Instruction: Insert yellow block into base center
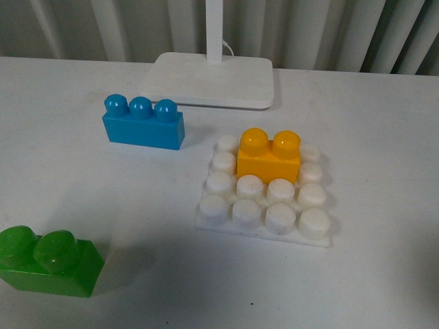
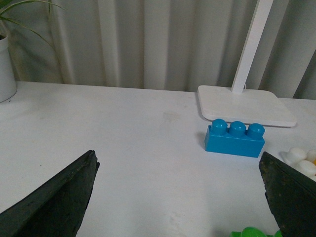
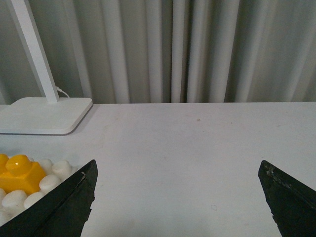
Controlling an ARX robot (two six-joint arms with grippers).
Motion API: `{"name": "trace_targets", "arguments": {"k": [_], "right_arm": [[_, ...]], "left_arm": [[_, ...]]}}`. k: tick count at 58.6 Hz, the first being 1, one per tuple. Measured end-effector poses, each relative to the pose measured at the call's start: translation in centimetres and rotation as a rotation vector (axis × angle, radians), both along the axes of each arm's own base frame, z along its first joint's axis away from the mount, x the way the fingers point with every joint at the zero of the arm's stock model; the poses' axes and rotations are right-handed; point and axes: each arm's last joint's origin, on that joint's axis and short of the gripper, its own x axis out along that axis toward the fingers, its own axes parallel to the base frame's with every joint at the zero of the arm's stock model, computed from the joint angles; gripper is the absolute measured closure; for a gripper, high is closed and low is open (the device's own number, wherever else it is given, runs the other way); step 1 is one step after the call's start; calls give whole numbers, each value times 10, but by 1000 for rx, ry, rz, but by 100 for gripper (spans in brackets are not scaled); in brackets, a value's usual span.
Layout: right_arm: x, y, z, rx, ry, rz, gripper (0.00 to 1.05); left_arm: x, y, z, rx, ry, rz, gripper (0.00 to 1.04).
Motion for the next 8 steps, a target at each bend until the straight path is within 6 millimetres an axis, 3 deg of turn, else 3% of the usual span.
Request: {"name": "trace_targets", "arguments": {"k": [8], "right_arm": [[0,0,0,0,0,0,9]], "left_arm": [[0,0,0,0,0,0,6]]}}
